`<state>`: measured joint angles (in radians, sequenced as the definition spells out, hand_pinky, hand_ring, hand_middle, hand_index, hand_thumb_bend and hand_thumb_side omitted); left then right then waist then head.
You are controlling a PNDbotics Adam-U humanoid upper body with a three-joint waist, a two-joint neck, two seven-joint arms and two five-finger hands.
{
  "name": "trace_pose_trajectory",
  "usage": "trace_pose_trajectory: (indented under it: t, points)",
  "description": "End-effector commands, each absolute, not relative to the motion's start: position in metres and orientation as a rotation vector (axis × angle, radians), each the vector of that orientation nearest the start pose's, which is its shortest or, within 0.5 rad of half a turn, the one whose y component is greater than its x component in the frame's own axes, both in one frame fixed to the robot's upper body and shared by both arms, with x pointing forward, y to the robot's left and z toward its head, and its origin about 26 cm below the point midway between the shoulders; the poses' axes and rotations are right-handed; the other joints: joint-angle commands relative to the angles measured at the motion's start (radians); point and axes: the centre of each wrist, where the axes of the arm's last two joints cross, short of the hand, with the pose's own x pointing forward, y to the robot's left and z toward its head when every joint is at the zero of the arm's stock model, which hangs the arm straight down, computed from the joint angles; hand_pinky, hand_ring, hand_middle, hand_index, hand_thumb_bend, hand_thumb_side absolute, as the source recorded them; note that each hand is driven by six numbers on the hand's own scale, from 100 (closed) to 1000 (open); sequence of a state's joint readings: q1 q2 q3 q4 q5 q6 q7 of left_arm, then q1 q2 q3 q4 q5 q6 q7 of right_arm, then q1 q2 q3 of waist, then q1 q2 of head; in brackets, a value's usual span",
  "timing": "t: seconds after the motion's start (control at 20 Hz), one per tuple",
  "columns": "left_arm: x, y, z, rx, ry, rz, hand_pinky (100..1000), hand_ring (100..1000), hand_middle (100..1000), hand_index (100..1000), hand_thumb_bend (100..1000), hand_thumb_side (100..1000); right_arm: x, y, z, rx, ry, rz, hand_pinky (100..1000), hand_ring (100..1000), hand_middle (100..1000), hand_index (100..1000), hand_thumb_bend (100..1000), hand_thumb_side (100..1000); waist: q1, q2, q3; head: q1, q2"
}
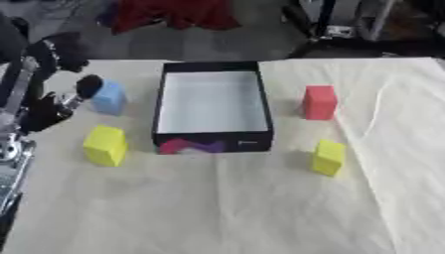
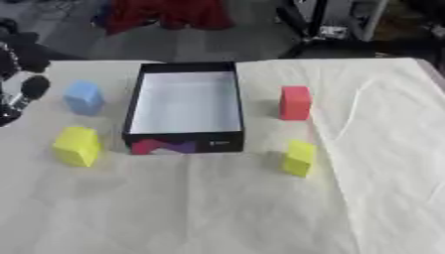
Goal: Pick up objects on the table and place them in the box.
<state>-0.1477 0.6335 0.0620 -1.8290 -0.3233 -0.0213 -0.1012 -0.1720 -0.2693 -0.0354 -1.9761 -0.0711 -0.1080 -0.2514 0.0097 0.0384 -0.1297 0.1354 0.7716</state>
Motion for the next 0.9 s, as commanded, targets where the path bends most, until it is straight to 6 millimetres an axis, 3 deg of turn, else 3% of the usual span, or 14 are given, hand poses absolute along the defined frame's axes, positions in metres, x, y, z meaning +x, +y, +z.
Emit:
trace_pose_trajectory:
  t: [0.05, 0.4, 0.9]
  points:
    - [0.306, 0.379, 0.188, 0.886, -1.607, -1.175, 767, 725, 747, 889, 850, 651, 0.286, -0.275, 0.166, -0.234, -2.289, -0.012, 759, 684, 638, 833, 100, 457, 0.015, -0.009, -0.003, 0.0, -0.002]
    - [0.333, 0.389, 0.206, 0.849, -1.178, -1.71, 855, 780, 791, 916, 900, 460, 0.286, -0.275, 0.165, -0.228, -2.281, -0.002, 759, 684, 637, 833, 100, 459, 0.017, -0.015, -0.014, 0.006, -0.002]
    - [0.36, 0.388, 0.185, 0.755, -0.912, -1.851, 857, 775, 785, 915, 885, 381, 0.286, -0.274, 0.164, -0.221, -2.276, -0.005, 759, 684, 637, 833, 100, 460, 0.016, -0.02, -0.022, 0.002, -0.002]
